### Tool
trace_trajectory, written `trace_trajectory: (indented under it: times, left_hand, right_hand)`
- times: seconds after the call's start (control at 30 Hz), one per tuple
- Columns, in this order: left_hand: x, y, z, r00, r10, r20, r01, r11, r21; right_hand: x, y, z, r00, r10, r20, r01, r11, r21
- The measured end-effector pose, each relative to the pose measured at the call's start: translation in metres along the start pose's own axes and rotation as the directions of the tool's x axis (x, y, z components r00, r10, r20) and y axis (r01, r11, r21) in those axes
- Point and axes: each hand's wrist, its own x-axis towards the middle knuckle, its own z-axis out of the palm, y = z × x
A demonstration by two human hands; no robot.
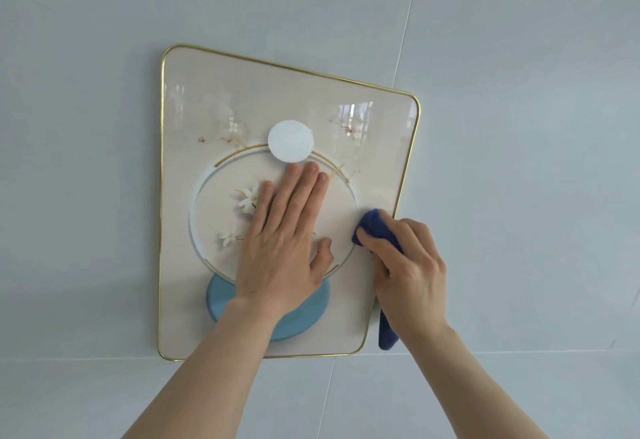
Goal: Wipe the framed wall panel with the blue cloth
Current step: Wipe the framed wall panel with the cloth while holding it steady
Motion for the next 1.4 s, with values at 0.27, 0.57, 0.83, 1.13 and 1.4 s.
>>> trace_trajectory:
  times: [0.27, 0.57, 0.83, 1.13, 1.4]
  left_hand:
    - [0.0, -0.001, 0.003, 1.0, 0.002, 0.011, -0.002, 0.999, 0.032]
    - [0.0, -0.002, 0.008, 1.0, 0.003, -0.005, -0.003, 0.999, 0.035]
    - [-0.001, 0.0, 0.003, 1.0, -0.006, -0.01, 0.006, 1.0, -0.004]
    - [0.001, 0.004, -0.012, 1.0, -0.019, -0.001, 0.019, 0.998, -0.063]
    - [0.019, 0.0, -0.022, 0.999, -0.029, 0.026, 0.03, 0.998, -0.052]
  right_hand:
    - [0.066, -0.018, 0.0, 0.99, 0.1, -0.102, -0.091, 0.991, 0.095]
    - [0.065, -0.022, 0.016, 0.979, 0.068, -0.192, -0.048, 0.993, 0.106]
    - [0.011, -0.009, -0.003, 0.997, -0.033, 0.064, 0.033, 0.999, 0.0]
    - [0.04, -0.01, -0.03, 0.943, 0.333, 0.024, -0.325, 0.9, 0.29]
    - [0.117, -0.036, -0.016, 0.924, 0.349, -0.156, -0.263, 0.876, 0.405]
